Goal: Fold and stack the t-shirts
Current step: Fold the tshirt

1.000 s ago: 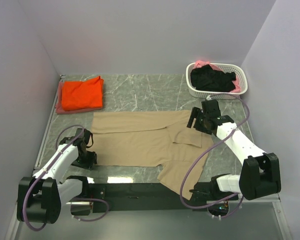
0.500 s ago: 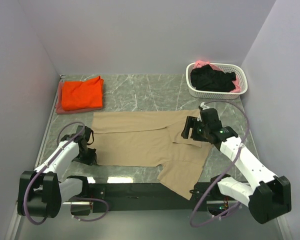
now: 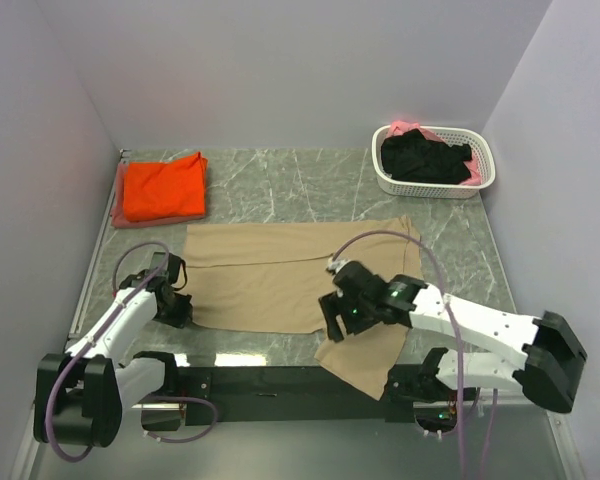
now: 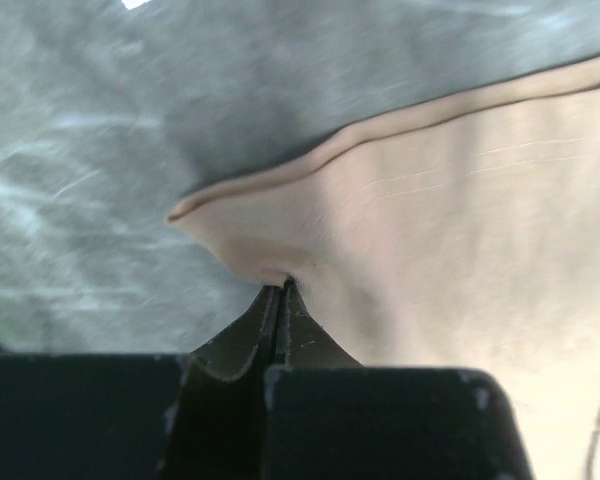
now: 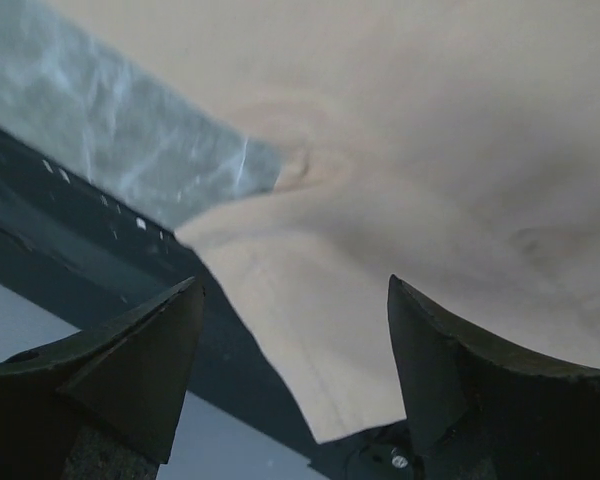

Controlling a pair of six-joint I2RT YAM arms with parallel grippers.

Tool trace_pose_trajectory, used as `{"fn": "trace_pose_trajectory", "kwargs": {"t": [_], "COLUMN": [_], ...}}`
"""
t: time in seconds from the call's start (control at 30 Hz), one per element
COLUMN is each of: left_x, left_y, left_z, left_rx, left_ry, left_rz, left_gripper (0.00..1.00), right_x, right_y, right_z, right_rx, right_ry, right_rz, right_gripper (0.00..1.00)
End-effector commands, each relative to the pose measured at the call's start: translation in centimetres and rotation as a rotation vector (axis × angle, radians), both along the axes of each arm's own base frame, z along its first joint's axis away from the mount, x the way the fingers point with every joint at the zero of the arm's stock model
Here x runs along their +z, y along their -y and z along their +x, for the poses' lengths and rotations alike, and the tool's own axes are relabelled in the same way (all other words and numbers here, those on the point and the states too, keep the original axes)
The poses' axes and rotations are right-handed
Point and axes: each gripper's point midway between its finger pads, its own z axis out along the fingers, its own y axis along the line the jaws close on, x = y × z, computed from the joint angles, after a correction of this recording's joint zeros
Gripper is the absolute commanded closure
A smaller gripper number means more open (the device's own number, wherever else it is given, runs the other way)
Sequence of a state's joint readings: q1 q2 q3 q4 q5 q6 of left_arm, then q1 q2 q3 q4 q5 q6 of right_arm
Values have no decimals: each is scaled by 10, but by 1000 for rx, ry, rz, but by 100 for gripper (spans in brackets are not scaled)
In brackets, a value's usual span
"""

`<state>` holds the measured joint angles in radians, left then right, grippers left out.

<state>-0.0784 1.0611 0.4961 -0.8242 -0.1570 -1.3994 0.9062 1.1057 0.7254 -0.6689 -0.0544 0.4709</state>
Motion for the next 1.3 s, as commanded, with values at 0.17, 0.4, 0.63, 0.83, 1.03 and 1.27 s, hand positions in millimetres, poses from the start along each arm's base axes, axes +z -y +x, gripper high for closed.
{"fn": "trace_pose_trajectory", "kwargs": {"t": [0.17, 0.4, 0.63, 0.83, 1.03, 1.27], "left_x": [7, 9, 7, 5, 4, 7], "left_y": [-9, -8, -9, -9, -9, -8], "left_z": [24, 25, 22, 22, 21, 23], "left_rx": [-12, -23, -23, -17, -23, -31], "left_ry": [126, 147, 130, 121, 109, 124], "left_rz": [56, 49, 55, 55, 53, 55], "left_gripper": [99, 100, 100, 99, 99, 99], "right_x": [-27, -50, -61, -73, -78, -60], "right_y": [-9, 20, 26, 34, 43, 46], "right_z": [-79, -105, -111, -116, -102, -80], "right_rx": [229, 256, 248, 249, 215, 128], "right_ry": [-97, -152, -181, -210, -150, -60], "right_rz": [-199, -390, -413, -442, -521, -537], "right_gripper": [20, 28, 35, 43, 64, 100]}}
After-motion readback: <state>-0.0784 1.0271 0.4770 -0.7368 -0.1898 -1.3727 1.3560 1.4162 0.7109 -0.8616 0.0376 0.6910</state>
